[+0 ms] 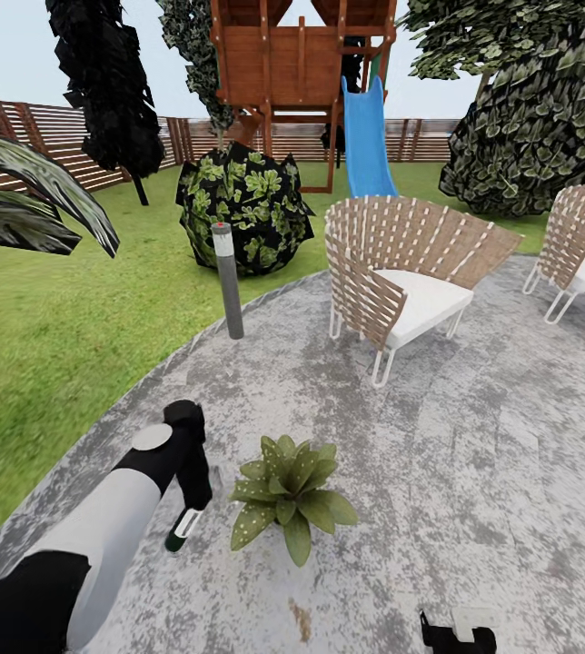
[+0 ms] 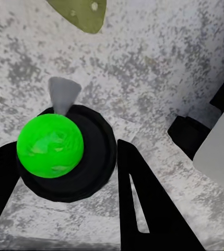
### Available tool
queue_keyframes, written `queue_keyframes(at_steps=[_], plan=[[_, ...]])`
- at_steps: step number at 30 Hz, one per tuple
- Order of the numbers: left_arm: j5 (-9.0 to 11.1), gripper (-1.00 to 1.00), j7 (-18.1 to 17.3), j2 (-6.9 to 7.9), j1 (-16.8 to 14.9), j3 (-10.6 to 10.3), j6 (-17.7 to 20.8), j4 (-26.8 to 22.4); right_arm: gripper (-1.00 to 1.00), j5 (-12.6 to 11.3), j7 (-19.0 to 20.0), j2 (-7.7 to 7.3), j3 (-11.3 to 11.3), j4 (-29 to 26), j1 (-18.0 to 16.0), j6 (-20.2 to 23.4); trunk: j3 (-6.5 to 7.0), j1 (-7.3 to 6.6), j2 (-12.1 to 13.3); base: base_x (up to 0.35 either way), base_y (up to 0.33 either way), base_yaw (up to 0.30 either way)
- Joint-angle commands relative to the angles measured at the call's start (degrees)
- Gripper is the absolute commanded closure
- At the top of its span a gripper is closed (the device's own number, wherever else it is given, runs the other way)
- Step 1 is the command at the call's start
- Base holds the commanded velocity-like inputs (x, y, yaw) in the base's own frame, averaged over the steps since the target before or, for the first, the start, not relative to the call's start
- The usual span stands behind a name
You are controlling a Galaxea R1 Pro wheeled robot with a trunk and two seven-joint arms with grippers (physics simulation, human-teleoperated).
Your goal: Pick up the pesticide atomizer in the garden and spray insectifuge to fully cover both potted plants in the garden.
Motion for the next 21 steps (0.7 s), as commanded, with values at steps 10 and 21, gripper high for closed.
queue_keyframes(at_steps=[10, 21], plan=[[-1.0, 1.0, -0.4, -1.06, 0.1, -0.2, 0.6, 0.0, -1.0, 0.6, -0.3, -0.26, -0.2, 0.0, 0.0, -0.2, 0.01, -0.01, 0.0, 0.0, 0.0, -0.03], [-1.1, 1.0, -0.4, -0.85, -1.2, 0.0, 0.6, 0.0, -1.0, 0.6, -0.3, -0.18, -0.2, 0.0, 0.0, -0.2, 0.51, -0.01, 0.0, 0.0, 0.0, -0.262]])
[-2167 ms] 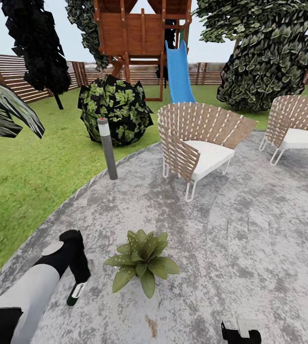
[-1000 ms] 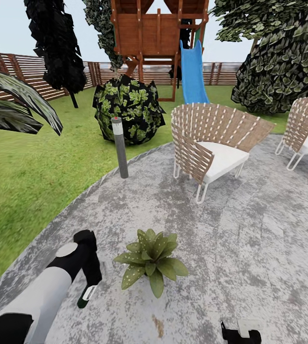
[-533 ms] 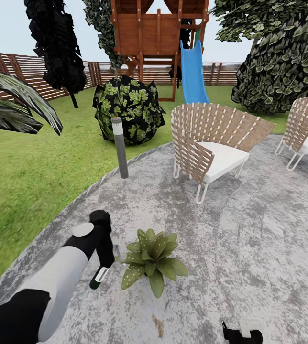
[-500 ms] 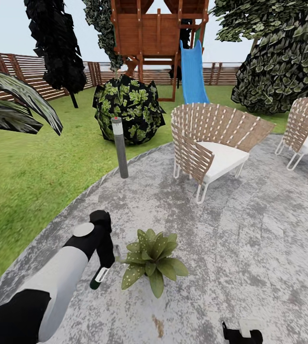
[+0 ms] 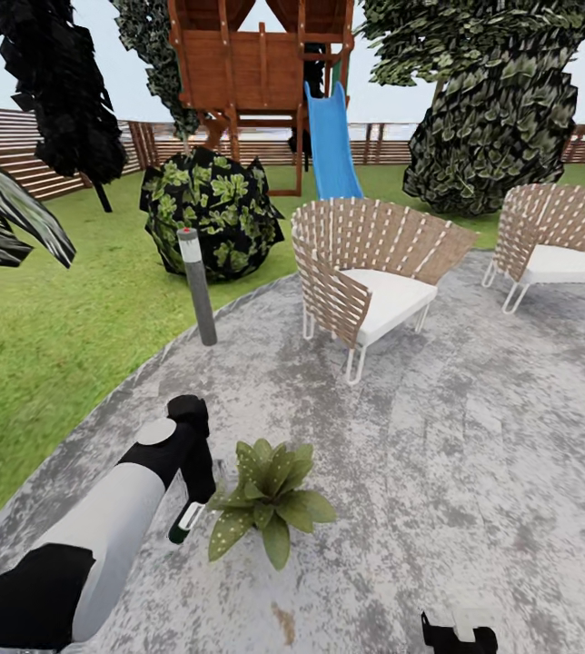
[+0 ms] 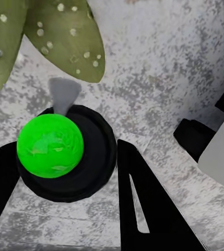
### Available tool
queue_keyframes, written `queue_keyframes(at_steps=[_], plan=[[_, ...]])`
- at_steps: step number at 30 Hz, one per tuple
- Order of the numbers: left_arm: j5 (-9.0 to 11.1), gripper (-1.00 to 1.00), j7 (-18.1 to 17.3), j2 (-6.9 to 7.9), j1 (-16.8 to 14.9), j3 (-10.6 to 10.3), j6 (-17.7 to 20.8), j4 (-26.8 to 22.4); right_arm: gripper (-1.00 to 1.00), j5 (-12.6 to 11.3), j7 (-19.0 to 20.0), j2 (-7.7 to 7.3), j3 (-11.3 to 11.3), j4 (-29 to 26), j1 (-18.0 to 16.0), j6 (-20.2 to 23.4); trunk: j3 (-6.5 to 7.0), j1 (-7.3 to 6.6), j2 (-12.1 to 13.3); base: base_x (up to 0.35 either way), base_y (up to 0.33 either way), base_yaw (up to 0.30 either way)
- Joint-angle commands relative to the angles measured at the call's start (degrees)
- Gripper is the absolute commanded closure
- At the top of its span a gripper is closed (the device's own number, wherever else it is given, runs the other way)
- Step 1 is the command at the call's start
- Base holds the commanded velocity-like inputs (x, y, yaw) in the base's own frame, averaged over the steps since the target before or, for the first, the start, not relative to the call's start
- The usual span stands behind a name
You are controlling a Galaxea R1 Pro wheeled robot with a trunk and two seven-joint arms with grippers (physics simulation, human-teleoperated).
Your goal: Pick up the pesticide atomizer in the garden and spray insectifuge to fully cover both potted plants in the garden.
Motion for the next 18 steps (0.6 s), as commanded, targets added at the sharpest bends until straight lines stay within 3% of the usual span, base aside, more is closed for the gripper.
queue_keyframes(at_steps=[1, 7, 11, 18], plan=[[-0.4, 1.0, -0.4, -0.01, -0.6, 0.0, 0.6, 0.0, -1.0, 0.6, -0.4, 0.02, -0.2, 0.1, -0.1, -0.2, 0.0, -0.01, 0.0, 0.0, 0.0, -0.269], [-0.4, 1.0, -0.4, -0.03, -1.0, -0.2, 0.6, 0.0, -1.0, 0.6, -0.4, 0.1, -0.2, 0.2, -0.1, -0.2, 0.27, -0.01, 0.0, 0.0, 0.0, -0.252], [-0.4, 1.0, -0.4, 0.04, -0.8, -0.3, 0.6, 0.1, -1.0, 0.6, -0.4, 0.1, -0.2, 0.2, -0.1, -0.2, 0.31, -0.01, 0.0, -0.011, -0.028, -0.053], [-0.4, 1.0, -0.4, 0.09, -0.8, -0.3, 0.6, 0.1, -1.0, 0.6, -0.4, 0.1, -0.2, 0.1, -0.1, -0.2, 0.31, -0.01, 0.0, -0.061, -0.21, -0.002]])
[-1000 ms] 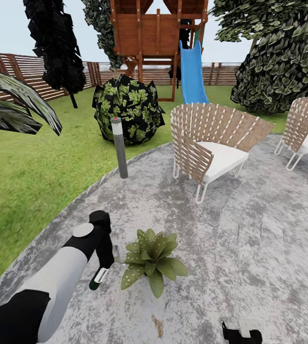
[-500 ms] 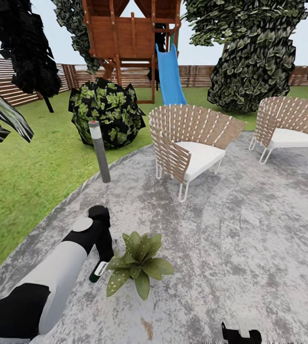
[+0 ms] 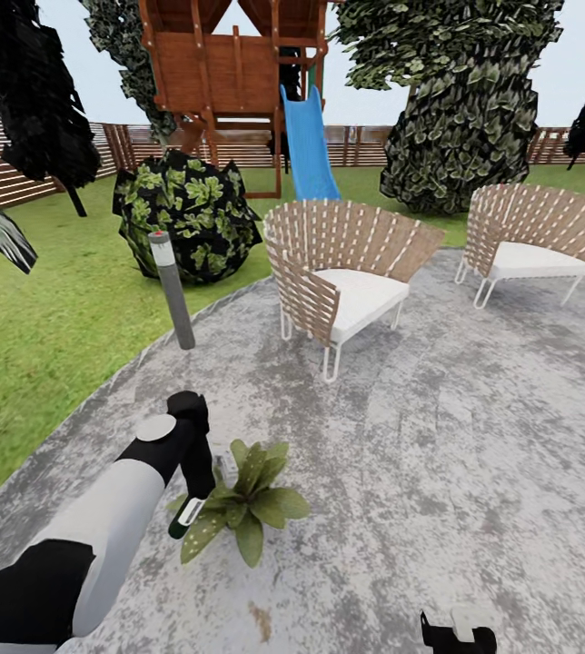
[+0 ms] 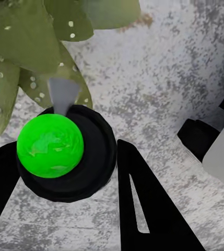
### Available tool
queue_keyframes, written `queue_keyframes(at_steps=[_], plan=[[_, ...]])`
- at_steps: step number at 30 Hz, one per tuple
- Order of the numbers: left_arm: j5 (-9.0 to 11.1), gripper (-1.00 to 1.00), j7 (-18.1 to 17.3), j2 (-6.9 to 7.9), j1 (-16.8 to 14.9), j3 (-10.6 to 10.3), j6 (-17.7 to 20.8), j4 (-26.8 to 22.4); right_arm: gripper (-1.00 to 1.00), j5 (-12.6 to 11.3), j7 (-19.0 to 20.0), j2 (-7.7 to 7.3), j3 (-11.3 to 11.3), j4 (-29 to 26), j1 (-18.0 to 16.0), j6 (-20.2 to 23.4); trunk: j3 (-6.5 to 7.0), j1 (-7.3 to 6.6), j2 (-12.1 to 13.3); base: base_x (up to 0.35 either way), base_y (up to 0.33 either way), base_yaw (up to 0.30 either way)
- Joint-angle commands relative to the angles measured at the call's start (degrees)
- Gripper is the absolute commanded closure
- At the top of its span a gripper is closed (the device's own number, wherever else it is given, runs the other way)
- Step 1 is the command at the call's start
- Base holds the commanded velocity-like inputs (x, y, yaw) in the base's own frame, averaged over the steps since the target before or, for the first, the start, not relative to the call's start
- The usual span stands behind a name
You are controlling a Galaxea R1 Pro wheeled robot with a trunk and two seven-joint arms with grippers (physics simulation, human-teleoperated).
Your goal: Pick up the pesticide atomizer in the garden and spray insectifuge to fully cover both potted plants in the garden.
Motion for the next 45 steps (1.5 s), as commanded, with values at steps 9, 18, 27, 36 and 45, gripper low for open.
queue_keyframes(at_steps=[9, 18, 27, 36, 45], plan=[[-0.3, 1.0, -0.4, 3.0, 0.6, -0.1, 0.5, 0.0, -1.0, 0.6, -0.3, 0.09, -0.2, 0.1, 0.0, -0.2, -0.05, -0.01, 0.0, -0.001, -0.012, 0.202], [-0.3, 1.0, -0.4, 2.89, 0.6, -0.2, 0.6, 0.0, -1.0, 0.6, -0.3, 0.09, -0.2, 0.1, 0.0, -0.2, -0.05, -0.01, 0.0, -0.109, -0.074, 0.124], [-0.3, 1.0, -0.4, 2.57, 0.6, -0.3, 0.6, 0.2, -1.0, 0.6, -0.3, 0.09, -0.2, 0.1, 0.0, -0.2, -0.05, -0.01, 0.0, -0.003, -0.002, 0.225], [-0.3, 1.0, -0.4, 2.51, 0.6, 0.1, 0.6, 0.2, -1.0, 0.6, -0.3, 0.09, -0.2, 0.1, 0.0, -0.2, -0.05, -0.01, 0.0, 0.147, -0.18, 0.056], [-0.3, 1.0, -0.4, 2.5, 0.6, 0.0, 0.6, 0.2, -1.0, 0.6, -0.3, 0.09, -0.2, 0.1, 0.0, -0.2, -0.05, -0.01, 0.0, -0.041, -0.262, 0.208]])
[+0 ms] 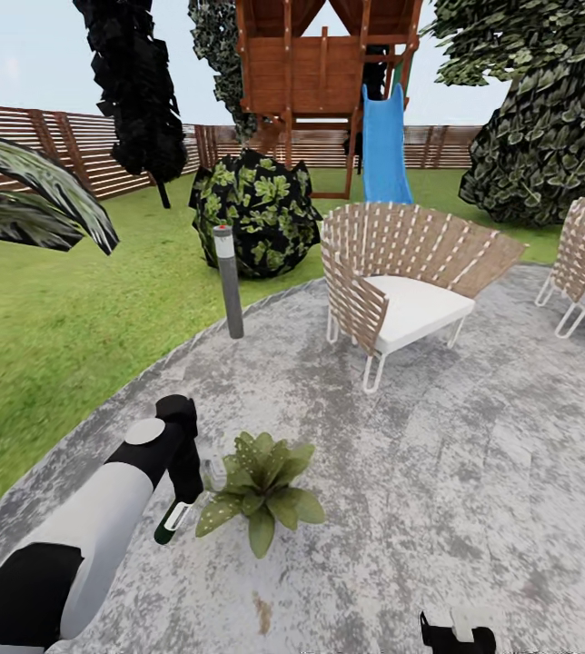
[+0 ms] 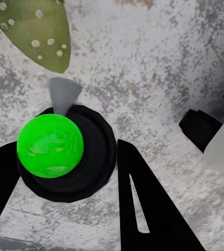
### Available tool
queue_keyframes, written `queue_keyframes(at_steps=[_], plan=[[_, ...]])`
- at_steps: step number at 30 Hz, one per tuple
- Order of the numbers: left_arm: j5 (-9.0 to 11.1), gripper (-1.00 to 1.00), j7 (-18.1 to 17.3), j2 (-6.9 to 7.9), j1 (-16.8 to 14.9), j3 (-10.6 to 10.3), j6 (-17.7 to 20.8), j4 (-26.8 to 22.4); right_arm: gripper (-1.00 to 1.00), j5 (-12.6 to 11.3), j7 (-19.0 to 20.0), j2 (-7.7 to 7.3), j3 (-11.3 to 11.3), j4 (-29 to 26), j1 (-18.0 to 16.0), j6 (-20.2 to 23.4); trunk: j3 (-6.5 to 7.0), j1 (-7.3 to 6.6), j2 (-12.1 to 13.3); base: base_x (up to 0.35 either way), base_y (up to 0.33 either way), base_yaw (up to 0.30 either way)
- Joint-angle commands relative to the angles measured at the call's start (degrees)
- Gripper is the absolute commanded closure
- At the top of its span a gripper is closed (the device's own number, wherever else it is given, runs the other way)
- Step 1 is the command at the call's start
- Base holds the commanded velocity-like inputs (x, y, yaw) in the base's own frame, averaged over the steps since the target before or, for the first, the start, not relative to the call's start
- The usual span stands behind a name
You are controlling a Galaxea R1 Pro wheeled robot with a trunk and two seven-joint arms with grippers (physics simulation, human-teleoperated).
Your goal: Pick up the pesticide atomizer in the garden and spray insectifuge to fully cover both potted plants in the garden.
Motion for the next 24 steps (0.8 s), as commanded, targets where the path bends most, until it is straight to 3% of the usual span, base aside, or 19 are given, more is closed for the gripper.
queue_keyframes(at_steps=[1, 5, 20, 24], plan=[[-0.4, 1.0, -0.4, -0.01, 0.0, -0.1, 0.6, 0.0, -1.0, 0.7, -0.3, 0.03, -0.2, 0.1, 0.0, -0.2, -0.05, -0.03, 0.0, -0.05, -0.185, 0.006], [-0.4, 1.0, -0.4, -0.01, 0.0, -0.1, 0.6, 0.0, -1.0, 0.7, -0.2, 0.0, -0.2, 0.1, 0.0, -0.2, -0.05, -0.03, 0.0, -0.001, -0.102, 0.102], [-0.4, 1.0, -0.4, -0.01, 0.0, 0.1, 0.6, -0.2, -1.0, 0.7, -0.2, 0.09, -0.2, 0.1, 0.0, -0.2, -0.05, -0.03, 0.0, 0.003, -0.002, 0.275], [-0.4, 1.0, -0.4, -0.01, 0.0, 0.1, 0.7, -0.2, -1.0, 0.6, -0.2, 0.03, -0.2, 0.1, 0.0, -0.2, -0.05, -0.03, 0.0, 0.113, -0.193, 0.183]])
